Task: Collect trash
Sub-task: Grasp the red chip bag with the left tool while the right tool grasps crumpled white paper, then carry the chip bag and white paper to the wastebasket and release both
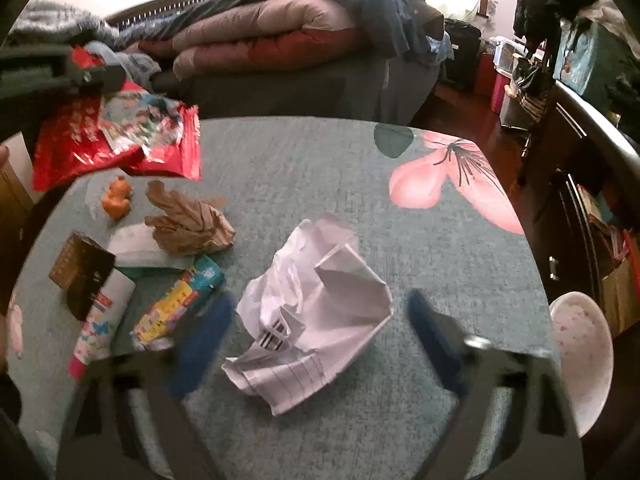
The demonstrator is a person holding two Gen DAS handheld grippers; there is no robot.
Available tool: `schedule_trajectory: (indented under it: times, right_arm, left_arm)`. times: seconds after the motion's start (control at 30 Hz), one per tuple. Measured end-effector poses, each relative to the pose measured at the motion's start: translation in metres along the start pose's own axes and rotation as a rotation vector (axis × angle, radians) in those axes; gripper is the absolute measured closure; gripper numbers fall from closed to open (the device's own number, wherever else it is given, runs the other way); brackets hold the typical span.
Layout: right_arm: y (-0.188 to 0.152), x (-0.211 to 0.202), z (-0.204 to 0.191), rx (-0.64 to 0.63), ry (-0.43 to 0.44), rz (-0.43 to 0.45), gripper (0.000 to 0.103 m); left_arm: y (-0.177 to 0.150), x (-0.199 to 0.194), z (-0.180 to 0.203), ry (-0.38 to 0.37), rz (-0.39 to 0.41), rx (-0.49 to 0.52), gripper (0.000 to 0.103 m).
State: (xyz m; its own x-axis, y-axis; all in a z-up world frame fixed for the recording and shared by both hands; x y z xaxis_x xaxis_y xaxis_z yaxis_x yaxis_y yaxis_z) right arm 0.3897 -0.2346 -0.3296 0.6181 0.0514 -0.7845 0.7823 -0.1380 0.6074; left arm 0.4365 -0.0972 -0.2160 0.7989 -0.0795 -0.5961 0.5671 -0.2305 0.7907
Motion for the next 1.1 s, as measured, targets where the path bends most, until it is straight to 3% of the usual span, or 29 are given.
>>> schedule_trajectory:
  times: [0.17, 0.4, 0.6, 0.87, 1.1]
  right_arm:
    - [0.001, -0.010, 0.003, 0.003, 0.001, 0.034, 0.045]
    - [-0.005, -0.030, 0.014, 0.048, 0.034, 0.042, 0.045]
    - [-0.013, -0.068, 0.042, 0.123, 0.073, 0.086, 0.046]
    - [-0.027, -0.125, 0.129, 0.289, 0.046, 0.170, 0.045]
    - [-0.047, -0.150, 0.235, 0.434, -0.078, 0.222, 0.045]
  left_arm:
    - [-0.004, -0.003, -0.003, 0.005, -0.006, -0.006, 0.099]
    - [-0.002, -0.020, 0.004, 0.006, 0.008, 0.011, 0.099]
    - [0.009, -0.044, 0.030, -0.044, 0.042, 0.039, 0.098]
    - [0.023, -0.068, 0.116, -0.207, 0.086, 0.103, 0.097]
    - [0.026, -0.072, 0.217, -0.345, 0.083, 0.205, 0.097]
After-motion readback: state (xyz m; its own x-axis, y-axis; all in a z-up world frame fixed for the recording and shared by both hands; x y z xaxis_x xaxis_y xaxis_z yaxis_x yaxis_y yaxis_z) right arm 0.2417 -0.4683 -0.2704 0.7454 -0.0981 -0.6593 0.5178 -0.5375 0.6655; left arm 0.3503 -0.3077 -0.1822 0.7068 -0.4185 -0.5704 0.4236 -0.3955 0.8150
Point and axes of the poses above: each gripper's, at about its wrist camera, not at the fingertips, and x roughly the way its jaws point, z to its right, y to its top, the point moved 8 cm from there along x, roughly the way its jaws point, and after that the axes turned 13 degrees about x, right-handed, at the moved point
